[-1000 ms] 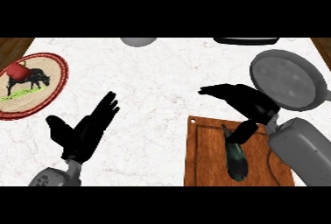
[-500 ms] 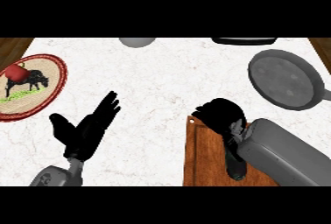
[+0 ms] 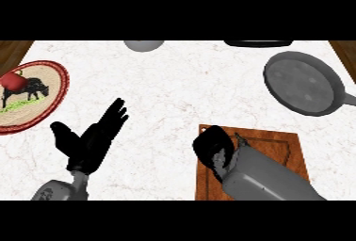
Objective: Pick the eggplant from the cutting board and place it in the pan
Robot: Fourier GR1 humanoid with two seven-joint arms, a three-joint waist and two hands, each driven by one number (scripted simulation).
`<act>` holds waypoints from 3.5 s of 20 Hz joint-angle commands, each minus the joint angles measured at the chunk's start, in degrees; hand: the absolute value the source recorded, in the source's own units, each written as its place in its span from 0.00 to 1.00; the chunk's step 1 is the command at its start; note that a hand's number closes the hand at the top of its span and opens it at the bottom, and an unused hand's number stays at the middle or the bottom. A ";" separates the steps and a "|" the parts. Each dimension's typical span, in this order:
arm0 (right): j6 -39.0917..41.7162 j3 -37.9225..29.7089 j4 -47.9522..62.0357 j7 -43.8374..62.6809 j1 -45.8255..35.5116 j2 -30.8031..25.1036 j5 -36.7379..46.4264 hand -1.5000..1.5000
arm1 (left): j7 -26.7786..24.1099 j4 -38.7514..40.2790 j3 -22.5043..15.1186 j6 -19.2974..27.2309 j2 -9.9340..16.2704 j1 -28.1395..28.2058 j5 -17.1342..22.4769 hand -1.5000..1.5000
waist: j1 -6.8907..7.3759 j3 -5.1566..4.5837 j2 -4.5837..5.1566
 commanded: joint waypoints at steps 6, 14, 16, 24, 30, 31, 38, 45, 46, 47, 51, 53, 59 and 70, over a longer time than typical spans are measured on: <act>1.83 2.44 -1.39 8.52 6.24 2.42 6.60 0.00 | -0.65 -1.85 0.14 0.50 -1.40 1.42 -2.71 0.50 | 0.44 0.10 0.26; 8.09 0.94 -7.57 8.45 7.04 -0.29 12.40 0.00 | -0.65 0.29 1.81 -1.49 -2.75 1.39 -3.06 0.50 | 0.13 0.08 0.28; 5.34 1.76 -3.45 3.32 7.57 -1.19 15.31 0.00 | -0.64 -0.07 3.81 -4.47 -1.17 2.33 -1.92 0.50 | 0.48 0.10 0.37; 3.32 0.30 -4.93 -5.24 10.53 -7.24 22.82 0.00 | -1.64 1.29 4.66 -5.50 -4.65 2.56 -5.38 0.50 | 0.30 0.11 0.37; -2.89 2.66 -3.33 -18.89 6.95 -12.15 26.87 1.00 | 1.18 1.28 5.88 -5.21 -5.71 0.55 -6.02 0.50 | 0.51 0.12 0.44; -6.10 4.94 2.59 -20.55 3.72 -8.23 28.52 1.00 | -1.23 2.01 5.03 -5.28 -5.71 1.89 -7.53 0.50 | 1.02 0.13 0.56; -11.20 5.62 4.95 -29.50 1.96 -10.03 36.21 1.00 | 1.79 -3.18 4.67 -5.17 -6.87 4.37 -8.22 0.50 | 0.84 0.11 0.39; -33.38 -11.84 -8.99 -19.96 20.60 -8.25 26.89 1.00 | 1.03 -1.84 7.49 -5.20 -4.90 6.34 -6.93 0.50 | -4.06 0.37 -0.53; -35.39 -15.04 -10.20 -20.16 19.64 -8.81 26.27 1.00 | 2.67 -2.16 7.65 -4.09 -5.82 3.43 -6.75 0.50 | -3.84 0.34 -0.28; -39.22 -13.66 -12.86 -18.17 22.60 -7.58 28.30 1.00 | 2.87 -3.38 6.82 -4.15 -5.83 4.59 -7.07 0.50 | -3.25 0.32 -0.46; -50.80 -17.26 -22.63 -18.84 25.83 -10.12 32.03 1.00 | -0.62 -0.59 7.38 -5.65 -5.69 5.70 -7.48 0.50 | -3.36 0.19 -0.34; -52.97 -19.31 -28.87 -17.12 27.95 -8.80 31.06 1.00 | 1.10 -1.14 7.70 -5.44 -5.70 4.77 -6.81 0.50 | -3.21 0.17 -0.42; -58.11 -28.18 -41.53 -18.06 36.22 -6.56 20.71 1.00 | -0.80 -1.09 8.34 -6.82 -5.24 6.33 -6.79 0.50 | -1.98 0.15 -0.06; -61.15 -48.23 -18.55 -36.92 31.89 -6.94 6.01 1.00 | 3.18 -0.93 7.35 -6.12 -8.49 1.05 -9.07 0.50 | 0.37 0.13 0.45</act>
